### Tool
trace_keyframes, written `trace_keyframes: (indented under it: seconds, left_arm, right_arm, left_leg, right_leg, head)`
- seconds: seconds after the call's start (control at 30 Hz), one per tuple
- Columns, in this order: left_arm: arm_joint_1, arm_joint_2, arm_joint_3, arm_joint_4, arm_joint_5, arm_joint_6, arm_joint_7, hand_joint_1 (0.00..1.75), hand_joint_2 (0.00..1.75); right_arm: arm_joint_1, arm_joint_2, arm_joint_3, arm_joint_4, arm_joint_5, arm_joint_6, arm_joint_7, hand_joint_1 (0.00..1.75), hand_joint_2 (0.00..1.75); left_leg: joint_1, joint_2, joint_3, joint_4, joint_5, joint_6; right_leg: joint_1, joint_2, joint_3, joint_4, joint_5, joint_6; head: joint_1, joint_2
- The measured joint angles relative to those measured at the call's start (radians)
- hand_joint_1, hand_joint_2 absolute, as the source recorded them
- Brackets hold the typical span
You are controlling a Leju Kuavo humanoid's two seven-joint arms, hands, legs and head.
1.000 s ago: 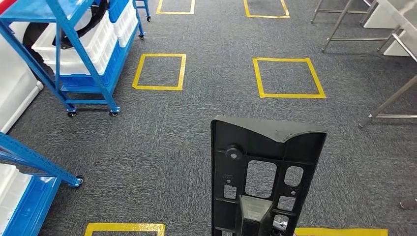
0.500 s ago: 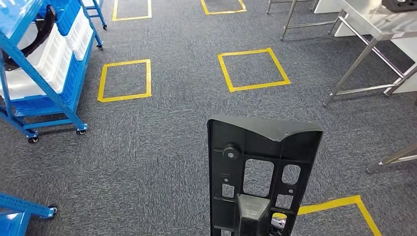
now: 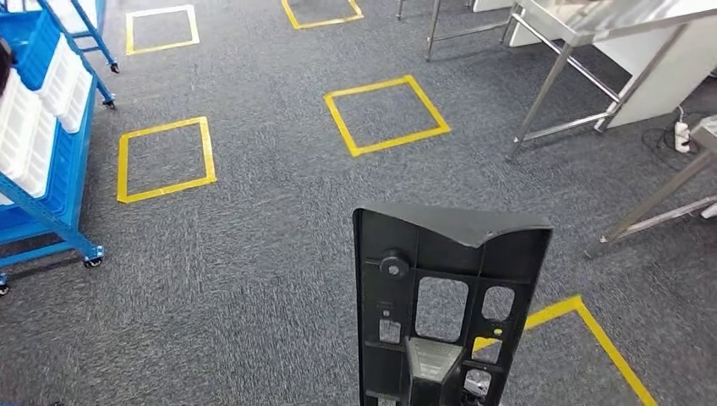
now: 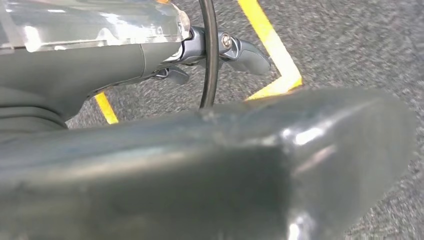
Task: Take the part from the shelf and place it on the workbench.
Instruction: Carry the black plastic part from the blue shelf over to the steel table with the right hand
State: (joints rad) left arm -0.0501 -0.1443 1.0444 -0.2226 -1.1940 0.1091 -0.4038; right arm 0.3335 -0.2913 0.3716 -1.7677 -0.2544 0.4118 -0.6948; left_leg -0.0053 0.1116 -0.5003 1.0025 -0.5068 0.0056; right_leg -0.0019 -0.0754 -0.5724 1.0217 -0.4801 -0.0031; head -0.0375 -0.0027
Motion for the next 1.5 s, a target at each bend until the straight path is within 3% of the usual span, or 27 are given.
trace_keyframes:
  seconds: [0.07,0.13,0.2,0.23,0.27,0.3,0.37,0.43,0.5,0.57,0.6,0.67,0.73,0.77,0.8,0.87,0.93,1.0,1.07,1.1,1.17,1.23,1.27,1.3,1.37,1.43,1.5]
  left_arm:
    - [-0.004,0.000,0.000,0.000,0.000,0.000,0.000,0.00,0.00]
    - [-0.006,0.000,0.000,0.000,0.000,0.000,0.000,0.00,0.00]
    - [-0.004,0.000,0.001,0.000,0.000,0.000,0.001,0.00,0.00]
    - [-0.001,0.000,0.001,0.000,0.000,0.000,0.003,0.00,0.00]
    - [0.001,0.000,0.001,0.000,0.000,0.000,0.004,0.00,0.00]
    - [0.003,0.000,0.001,0.000,0.000,-0.001,0.005,0.00,0.00]
    - [0.004,0.000,0.002,0.000,0.000,-0.002,0.006,0.00,0.00]
    - [0.003,0.002,0.005,0.000,0.000,-0.003,0.006,0.00,0.00]
    - [0.001,0.002,0.008,0.000,-0.001,-0.003,0.006,0.00,0.00]
    - [-0.002,0.001,0.009,0.000,-0.002,-0.003,0.006,0.00,0.00]
    - [-0.003,0.000,0.009,0.000,-0.002,-0.003,0.005,0.00,0.00]
    - [-0.002,-0.002,0.010,0.000,-0.003,-0.004,0.005,0.00,0.00]
    - [0.002,-0.001,0.015,-0.001,-0.007,-0.003,0.005,0.00,0.00]
    - [0.004,-0.001,0.019,-0.001,-0.009,-0.004,0.005,0.00,0.00]
    - [0.005,0.000,0.023,-0.001,-0.011,-0.004,0.004,0.00,0.00]
    - [0.005,0.000,0.028,-0.001,-0.014,-0.006,0.003,0.00,0.00]
    - [0.005,-0.001,0.031,-0.001,-0.018,-0.009,0.002,0.00,0.00]
    - [0.004,-0.001,0.034,-0.001,-0.022,-0.011,0.002,0.00,0.00]
    - [0.002,-0.001,0.036,-0.001,-0.024,-0.011,0.002,0.00,0.00]
    - [0.001,0.000,0.038,-0.001,-0.025,-0.011,0.002,0.00,0.00]
    - [0.000,0.001,0.043,-0.001,-0.027,-0.011,0.003,0.00,0.00]
    - [0.003,0.001,0.047,-0.001,-0.034,-0.013,0.004,0.00,0.00]
    - [0.005,0.001,0.049,-0.001,-0.038,-0.013,0.005,0.00,0.00]
    - [0.008,0.001,0.049,-0.001,-0.041,-0.014,0.006,0.00,0.00]
    - [0.010,0.003,0.050,-0.001,-0.047,-0.015,0.007,0.00,0.00]
    - [0.008,0.005,0.051,-0.001,-0.055,-0.017,0.008,0.00,0.00]
    - [0.007,0.007,0.052,-0.001,-0.062,-0.017,0.011,0.00,0.00]
  right_arm:
    - [0.003,0.000,0.000,0.000,0.001,0.000,0.000,1.75,1.75]
    - [0.004,0.000,0.000,0.000,0.003,0.000,0.000,1.75,1.75]
    - [0.002,0.000,0.000,0.000,0.009,-0.003,0.000,1.75,1.75]
    - [0.001,0.000,0.000,0.000,0.015,-0.008,0.000,1.75,1.75]
    - [0.002,0.000,0.000,0.000,0.023,-0.015,0.000,1.75,1.75]
    - [0.003,0.000,0.000,0.000,0.032,-0.024,0.000,1.75,1.75]
    - [0.004,0.000,0.000,0.000,0.058,-0.052,0.000,1.75,1.75]
    - [0.004,0.000,-0.002,-0.001,0.093,-0.093,0.000,1.75,1.75]
    - [0.006,0.001,-0.004,-0.003,0.120,-0.123,0.000,1.75,1.75]
    - [0.011,0.002,-0.006,-0.007,0.130,-0.133,0.000,1.75,1.75]
    - [0.014,0.004,-0.007,-0.010,0.137,-0.142,0.000,1.75,1.75]
    - [0.015,0.007,-0.009,-0.014,0.193,-0.222,0.000,1.75,1.75]
    - [0.015,0.015,-0.009,-0.017,0.318,-0.400,0.009,1.75,1.75]
    - [0.015,0.021,-0.007,-0.017,0.399,-0.507,0.023,1.75,1.75]
    - [0.016,0.027,-0.007,-0.017,0.479,-0.607,0.041,1.75,1.75]
    - [0.017,0.035,-0.006,-0.016,0.625,-0.764,0.088,1.75,1.75]
    - [0.016,0.038,-0.005,-0.016,0.749,-0.877,0.143,1.75,1.75]
    - [0.017,0.040,-0.005,-0.017,0.867,-0.972,0.205,1.75,1.75]
    - [0.021,0.041,-0.007,-0.018,0.945,-1.025,0.250,1.75,1.75]
    - [0.024,0.041,-0.008,-0.018,0.965,-1.038,0.264,1.75,1.75]
    - [0.026,0.041,-0.007,-0.019,0.994,-1.053,0.289,1.75,1.75]
    - [0.025,0.041,-0.007,-0.019,1.040,-1.074,0.332,1.75,1.75]
    - [0.024,0.041,-0.007,-0.018,1.066,-1.084,0.356,1.75,1.75]
    - [0.024,0.041,-0.008,-0.017,1.088,-1.091,0.379,1.75,1.75]
    - [0.023,0.041,-0.010,-0.013,1.124,-1.096,0.418,1.75,1.75]
    - [0.019,0.041,-0.014,-0.010,1.157,-1.096,0.455,1.75,1.75]
    - [0.014,0.041,-0.024,-0.008,1.187,-1.095,0.486,1.75,1.75]
  left_leg:
    - [0.002,0.009,0.006,0.003,-0.009,-0.011]
    - [0.005,-0.032,-0.010,0.050,-0.043,-0.022]
    - [0.007,-0.086,-0.067,0.171,-0.106,-0.027]
    - [0.007,-0.098,-0.100,0.236,-0.130,-0.028]
    - [0.007,-0.102,-0.123,0.278,-0.137,-0.028]
    - [0.007,-0.104,-0.131,0.284,-0.123,-0.028]
    - [0.008,-0.119,-0.098,0.189,-0.046,-0.025]
    - [0.011,-0.164,-0.052,0.071,0.005,-0.018]
    - [0.010,-0.188,-0.034,0.026,0.007,-0.010]
    - [0.009,-0.168,-0.028,0.015,0.012,0.002]
    - [0.011,-0.156,-0.025,0.008,0.015,0.010]
    - [0.015,-0.128,-0.020,-0.004,0.022,0.021]
    - [0.012,-0.100,-0.019,-0.006,0.021,0.024]
    - [0.011,-0.086,-0.019,-0.006,0.020,0.024]
    - [0.010,-0.072,-0.017,-0.006,0.017,0.023]
    - [0.010,-0.046,-0.010,-0.006,0.011,0.019]
    - [0.008,-0.024,-0.001,-0.005,0.003,0.012]
    - [0.005,-0.007,0.005,-0.005,-0.003,0.001]
    - [0.005,0.010,0.010,-0.006,-0.010,-0.009]
    - [0.006,0.002,0.011,0.000,-0.016,-0.015]
    - [0.009,-0.048,-0.015,0.065,-0.059,-0.025]
    - [0.011,-0.094,-0.079,0.200,-0.122,-0.030]
    - [0.011,-0.101,-0.110,0.260,-0.141,-0.031]
    - [0.011,-0.104,-0.129,0.288,-0.139,-0.032]
    - [0.012,-0.111,-0.115,0.231,-0.077,-0.031]
    - [0.016,-0.151,-0.066,0.097,-0.005,-0.026]
    - [0.017,-0.182,-0.040,0.027,0.012,-0.018]
  right_leg:
    - [-0.003,0.027,0.000,-0.005,0.003,-0.008]
    - [-0.009,0.051,0.005,-0.013,0.008,-0.018]
    - [-0.011,0.074,0.006,-0.015,0.009,-0.025]
    - [-0.010,0.088,0.006,-0.014,0.009,-0.026]
    - [-0.010,0.103,0.007,-0.013,0.008,-0.027]
    - [-0.009,0.119,0.007,-0.011,0.007,-0.027]
    - [-0.010,0.149,0.009,-0.004,0.004,-0.024]
    - [-0.010,0.175,0.006,0.006,-0.001,-0.017]
    - [-0.013,0.197,-0.002,0.010,-0.001,-0.005]
    - [-0.017,0.211,-0.008,0.007,0.003,0.008]
    - [-0.016,0.197,-0.011,0.013,-0.002,0.012]
    - [-0.013,0.138,-0.044,0.082,-0.044,0.017]
    - [-0.015,0.091,-0.105,0.204,-0.102,0.022]
    - [-0.017,0.083,-0.129,0.250,-0.116,0.024]
    - [-0.019,0.079,-0.136,0.263,-0.109,0.025]
    - [-0.019,0.064,-0.093,0.181,-0.051,0.022]
    - [-0.011,0.024,-0.024,0.051,-0.001,0.011]
    - [0.000,0.004,0.001,-0.003,0.005,0.000]
    - [0.001,0.026,0.000,-0.008,0.007,-0.009]
    - [-0.001,0.038,0.001,-0.012,0.009,-0.013]
    - [-0.008,0.059,0.005,-0.020,0.014,-0.022]
    - [-0.008,0.082,0.005,-0.020,0.014,-0.027]
    - [-0.008,0.095,0.006,-0.019,0.013,-0.029]
    - [-0.007,0.110,0.007,-0.018,0.013,-0.029]
    - [-0.008,0.139,0.009,-0.013,0.011,-0.028]
    - [-0.008,0.165,0.007,-0.003,0.005,-0.022]
    - [-0.009,0.188,-0.002,0.006,0.003,-0.011]
  head:
    - [0.000,0.000]
    - [0.000,0.000]
    - [0.000,0.000]
    - [0.000,0.000]
    - [0.000,0.000]
    - [0.000,0.000]
    - [0.000,0.000]
    - [0.000,0.000]
    - [0.000,0.000]
    - [0.000,0.000]
    - [0.000,0.000]
    - [0.000,0.000]
    - [0.000,0.000]
    - [0.000,0.000]
    - [0.000,0.000]
    - [0.000,0.000]
    - [0.000,0.000]
    - [0.000,0.000]
    - [0.000,0.000]
    - [0.000,0.000]
    - [0.000,0.000]
    - [0.000,0.000]
    - [0.000,0.000]
    - [0.000,0.000]
    - [0.000,0.000]
    - [0.000,0.000]
    - [0.000,0.000]
